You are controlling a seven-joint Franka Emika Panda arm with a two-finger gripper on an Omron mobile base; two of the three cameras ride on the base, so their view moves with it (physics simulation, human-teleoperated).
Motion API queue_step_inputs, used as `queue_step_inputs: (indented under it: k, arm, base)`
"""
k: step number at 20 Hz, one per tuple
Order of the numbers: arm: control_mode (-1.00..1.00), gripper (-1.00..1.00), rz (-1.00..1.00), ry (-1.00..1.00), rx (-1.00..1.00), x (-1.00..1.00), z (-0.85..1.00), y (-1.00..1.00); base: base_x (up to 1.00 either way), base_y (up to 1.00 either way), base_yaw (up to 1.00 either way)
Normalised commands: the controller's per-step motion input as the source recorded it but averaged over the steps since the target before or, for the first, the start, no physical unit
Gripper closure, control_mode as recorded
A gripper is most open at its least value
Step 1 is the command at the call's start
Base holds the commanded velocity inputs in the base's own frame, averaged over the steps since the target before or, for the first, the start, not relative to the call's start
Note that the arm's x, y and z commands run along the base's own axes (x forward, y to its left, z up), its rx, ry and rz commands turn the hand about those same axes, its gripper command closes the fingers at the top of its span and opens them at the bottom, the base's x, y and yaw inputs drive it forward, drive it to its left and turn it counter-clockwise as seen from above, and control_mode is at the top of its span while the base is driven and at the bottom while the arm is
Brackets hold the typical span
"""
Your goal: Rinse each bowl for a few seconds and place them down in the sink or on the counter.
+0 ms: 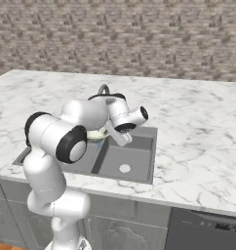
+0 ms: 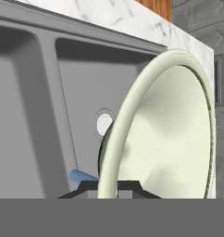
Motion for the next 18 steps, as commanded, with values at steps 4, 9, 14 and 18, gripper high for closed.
queue_step_inputs:
  k: [4, 9, 14, 18]
  arm:
    - [-1.00, 1.00, 0.00, 0.06, 0.00, 0.30, -0.12, 0.03]
    - [-1.00, 1.00, 0.00, 0.00, 0.01, -0.28, -0.02, 0.01]
    - [-1.00, 1.00, 0.00, -0.01, 0.01, -0.31, 0.00, 0.00]
    - [-1.00, 1.00, 0.00, 0.04, 0.00, 0.31, -0.08, 0.02]
  base:
    - [0.00, 0.00, 0.00]
    - [0.00, 0.00, 0.00]
    - [0.00, 0.00, 0.00]
    - [0.00, 0.00, 0.00]
